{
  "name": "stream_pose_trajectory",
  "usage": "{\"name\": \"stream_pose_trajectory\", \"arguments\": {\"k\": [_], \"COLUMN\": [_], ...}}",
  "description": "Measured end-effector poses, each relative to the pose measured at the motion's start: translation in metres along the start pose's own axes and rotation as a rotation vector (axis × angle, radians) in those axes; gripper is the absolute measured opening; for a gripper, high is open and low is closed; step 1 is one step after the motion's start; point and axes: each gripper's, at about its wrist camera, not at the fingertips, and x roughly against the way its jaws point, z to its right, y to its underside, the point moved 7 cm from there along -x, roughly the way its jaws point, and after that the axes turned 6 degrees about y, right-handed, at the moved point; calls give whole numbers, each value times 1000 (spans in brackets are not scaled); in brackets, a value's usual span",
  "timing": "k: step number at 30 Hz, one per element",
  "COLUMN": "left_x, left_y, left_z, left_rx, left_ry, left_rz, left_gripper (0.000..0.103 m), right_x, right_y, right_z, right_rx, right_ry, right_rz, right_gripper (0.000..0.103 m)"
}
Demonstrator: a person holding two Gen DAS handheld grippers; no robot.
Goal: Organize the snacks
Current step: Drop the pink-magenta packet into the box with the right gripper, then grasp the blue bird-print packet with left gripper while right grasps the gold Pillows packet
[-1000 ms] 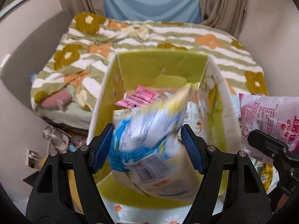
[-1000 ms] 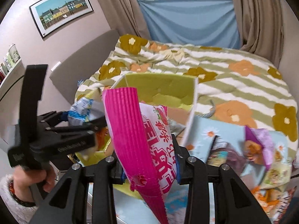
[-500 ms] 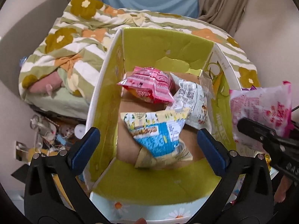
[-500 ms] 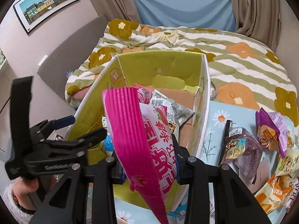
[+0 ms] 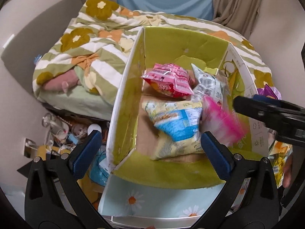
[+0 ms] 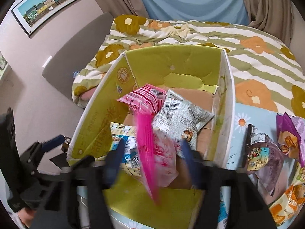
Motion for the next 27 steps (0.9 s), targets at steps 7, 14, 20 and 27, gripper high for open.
{"name": "stream_pose_trajectory", "arguments": {"k": [7,14,20,27], "left_x": [6,36,62,78], "left_y": [9,-1,-12,-10], "left_z": [7,15,29,58], "left_rx": [7,-9,-25,-47], "left_ry": [6,-3,13,95], "left_rz": [-8,58,109,136], "left_gripper": [103,103,103,103], "right_x": [18,48,87,137], "right_y": [5,7,7,22], "right_z": [3,-2,-1,28], "right_rx": [-3,25,35,-30], "right_ry": [-12,-12,39,112], "right_rz": [58,103,156,212], "right_gripper": [103,103,103,103]}}
